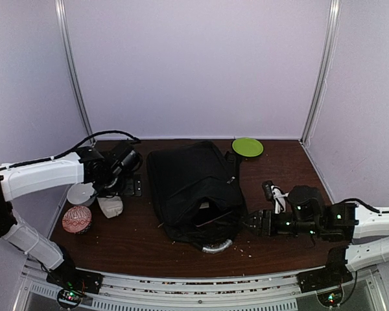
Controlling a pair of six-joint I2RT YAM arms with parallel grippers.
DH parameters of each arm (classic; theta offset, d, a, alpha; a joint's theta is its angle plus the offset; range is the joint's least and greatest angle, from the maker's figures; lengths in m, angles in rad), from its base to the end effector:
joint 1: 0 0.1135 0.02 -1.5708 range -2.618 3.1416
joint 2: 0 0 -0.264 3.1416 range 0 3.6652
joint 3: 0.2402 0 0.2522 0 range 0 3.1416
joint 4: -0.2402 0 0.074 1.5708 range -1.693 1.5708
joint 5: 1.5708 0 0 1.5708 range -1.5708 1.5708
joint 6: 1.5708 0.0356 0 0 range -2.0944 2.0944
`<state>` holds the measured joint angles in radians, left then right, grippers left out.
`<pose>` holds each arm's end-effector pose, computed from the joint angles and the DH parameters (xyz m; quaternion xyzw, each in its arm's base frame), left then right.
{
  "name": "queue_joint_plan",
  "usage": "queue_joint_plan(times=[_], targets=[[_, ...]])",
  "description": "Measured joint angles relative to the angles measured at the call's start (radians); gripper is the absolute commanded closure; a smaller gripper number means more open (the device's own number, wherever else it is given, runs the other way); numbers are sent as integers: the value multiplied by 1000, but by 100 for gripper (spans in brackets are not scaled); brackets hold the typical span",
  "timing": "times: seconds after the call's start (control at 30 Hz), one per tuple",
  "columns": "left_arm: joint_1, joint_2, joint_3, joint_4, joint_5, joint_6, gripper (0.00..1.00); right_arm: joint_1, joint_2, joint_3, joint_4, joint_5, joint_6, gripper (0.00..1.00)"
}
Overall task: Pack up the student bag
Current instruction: Pick up the stationery from the center of the board.
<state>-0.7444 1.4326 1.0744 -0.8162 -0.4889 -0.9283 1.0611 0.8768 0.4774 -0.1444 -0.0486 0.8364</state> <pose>0.2134 -0.1739 0.2480 -0.1348 0.9429 0.0172 0.3041 0.0931 0.1701 0.2198 -0.1095 0.8639 0.4114 0.2690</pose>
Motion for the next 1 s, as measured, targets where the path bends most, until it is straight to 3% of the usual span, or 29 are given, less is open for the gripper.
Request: queue_joint_plan(times=[0.27, 0.63, 0.87, 1.0], targets=[[53, 243, 164, -168, -147, -229, 12, 2, -86, 0, -21, 31, -4, 28], [146, 426, 220, -252, -131, -354, 27, 2, -148, 8, -52, 55, -21, 28], [172, 453, 209, -201, -74, -343, 49, 2, -147, 14, -60, 57, -23, 28], [176, 460, 206, -187, -60, -330, 66, 2, -145, 23, -62, 59, -23, 28]])
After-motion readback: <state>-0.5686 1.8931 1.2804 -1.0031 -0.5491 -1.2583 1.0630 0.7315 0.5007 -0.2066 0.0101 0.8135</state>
